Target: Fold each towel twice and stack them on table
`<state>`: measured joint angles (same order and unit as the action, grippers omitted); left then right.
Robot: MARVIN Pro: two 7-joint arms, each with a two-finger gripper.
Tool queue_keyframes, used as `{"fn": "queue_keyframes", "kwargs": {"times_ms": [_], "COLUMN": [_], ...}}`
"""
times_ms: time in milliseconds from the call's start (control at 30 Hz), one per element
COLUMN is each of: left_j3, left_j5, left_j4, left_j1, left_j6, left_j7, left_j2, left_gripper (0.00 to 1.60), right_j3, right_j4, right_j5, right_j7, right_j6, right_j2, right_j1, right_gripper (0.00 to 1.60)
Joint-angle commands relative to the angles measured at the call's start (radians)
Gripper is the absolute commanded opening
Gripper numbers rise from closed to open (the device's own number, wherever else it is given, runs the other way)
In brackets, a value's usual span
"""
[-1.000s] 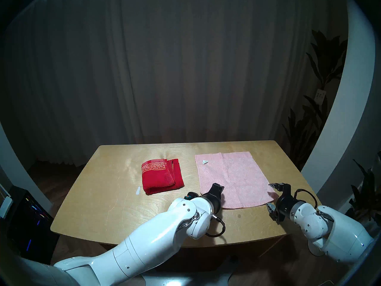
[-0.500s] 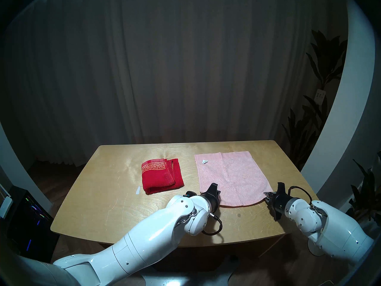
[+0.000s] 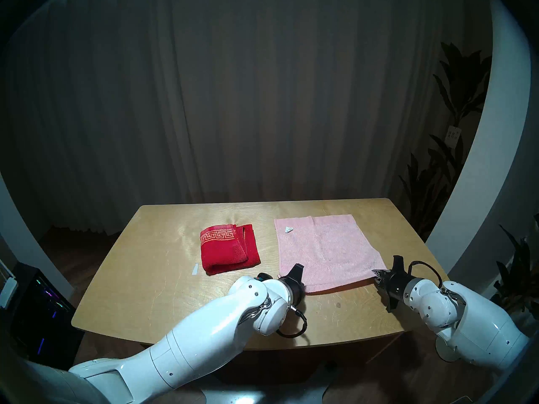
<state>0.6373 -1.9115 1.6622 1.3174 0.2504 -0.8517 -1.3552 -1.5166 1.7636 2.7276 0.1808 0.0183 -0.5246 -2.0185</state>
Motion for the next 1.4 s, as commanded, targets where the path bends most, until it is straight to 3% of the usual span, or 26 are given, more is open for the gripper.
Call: {"fn": "queue_keyframes", "kwargs": {"times_ms": [0,367,700,1100,1367], "left_j3": [-0.001,0.015,0.046,0.065,0.069], "left_j5": [-0.013,-0.012,-0.071,-0.165,-0.222], "left_j4": [0.087,0.175,0.271,0.358,0.406], "left_j1": [0.006,-0.019,-0.009,0.001,0.001], "left_j6": [-0.031,-0.073,-0.134,-0.193,-0.232], "left_j7": [-0.048,-0.115,-0.174,-0.211,-0.245], "left_j2": [0.052,0.12,0.181,0.216,0.249], "left_gripper": [0.0,0.0,0.0,0.0,0.0], "right_j3": [-0.092,-0.224,-0.347,-0.568,-0.708], "right_j4": [0.081,0.143,0.226,0.323,0.404], "right_j5": [0.028,0.049,0.04,-0.028,-0.08], "right_j7": [-0.014,0.012,0.033,0.09,0.163], "right_j6": [-0.023,-0.026,-0.041,-0.072,-0.134], "right_j2": [0.075,0.063,0.023,-0.081,-0.201], "right_j1": [-0.115,-0.259,-0.38,-0.543,-0.641], "right_gripper": [0.0,0.0,0.0,0.0,0.0]}}
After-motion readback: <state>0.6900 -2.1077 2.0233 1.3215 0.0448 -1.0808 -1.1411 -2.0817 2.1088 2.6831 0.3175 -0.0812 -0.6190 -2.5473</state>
